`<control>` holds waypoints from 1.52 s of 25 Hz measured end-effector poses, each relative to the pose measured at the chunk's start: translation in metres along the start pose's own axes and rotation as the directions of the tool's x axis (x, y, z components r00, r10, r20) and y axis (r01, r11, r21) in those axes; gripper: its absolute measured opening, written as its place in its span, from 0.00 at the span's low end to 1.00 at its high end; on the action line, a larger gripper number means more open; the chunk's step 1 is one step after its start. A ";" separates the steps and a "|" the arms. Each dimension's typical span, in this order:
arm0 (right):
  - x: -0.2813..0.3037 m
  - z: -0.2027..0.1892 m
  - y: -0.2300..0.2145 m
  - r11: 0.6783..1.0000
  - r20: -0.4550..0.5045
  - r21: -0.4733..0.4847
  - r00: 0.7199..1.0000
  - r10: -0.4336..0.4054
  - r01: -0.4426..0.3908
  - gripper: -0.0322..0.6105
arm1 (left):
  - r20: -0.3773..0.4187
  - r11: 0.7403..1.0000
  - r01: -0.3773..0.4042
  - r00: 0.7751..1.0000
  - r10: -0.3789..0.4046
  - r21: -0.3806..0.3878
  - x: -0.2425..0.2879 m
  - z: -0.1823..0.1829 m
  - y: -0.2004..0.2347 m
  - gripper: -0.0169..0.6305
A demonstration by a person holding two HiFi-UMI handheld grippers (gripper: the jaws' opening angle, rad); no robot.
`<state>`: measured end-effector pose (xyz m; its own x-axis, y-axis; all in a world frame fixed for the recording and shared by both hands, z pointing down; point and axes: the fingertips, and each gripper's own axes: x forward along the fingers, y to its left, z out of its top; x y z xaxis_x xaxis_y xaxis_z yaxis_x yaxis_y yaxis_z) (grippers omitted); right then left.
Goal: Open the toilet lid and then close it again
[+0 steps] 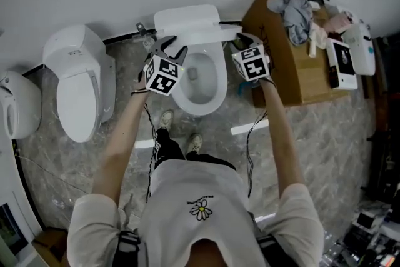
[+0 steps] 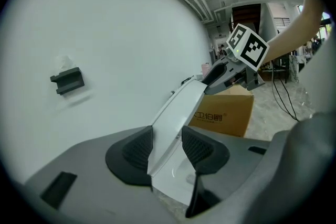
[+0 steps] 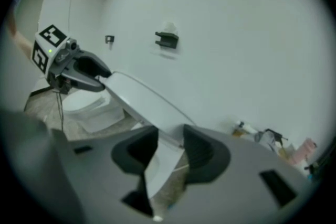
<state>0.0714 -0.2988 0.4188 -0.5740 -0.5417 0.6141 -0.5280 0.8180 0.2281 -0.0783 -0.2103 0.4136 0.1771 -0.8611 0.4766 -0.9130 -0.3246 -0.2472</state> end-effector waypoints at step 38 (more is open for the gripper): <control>-0.023 -0.230 0.127 0.961 -0.344 -0.021 0.904 0.253 -0.277 0.38 | -0.342 0.916 0.394 0.854 -0.393 -0.070 -0.037 -0.184 -0.184 0.31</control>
<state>0.1612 -0.1379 0.6070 -0.4371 -0.2166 0.8729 -0.3355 0.9398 0.0652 0.0156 -0.0461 0.5968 0.3845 -0.4738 0.7922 -0.7926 -0.6094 0.0202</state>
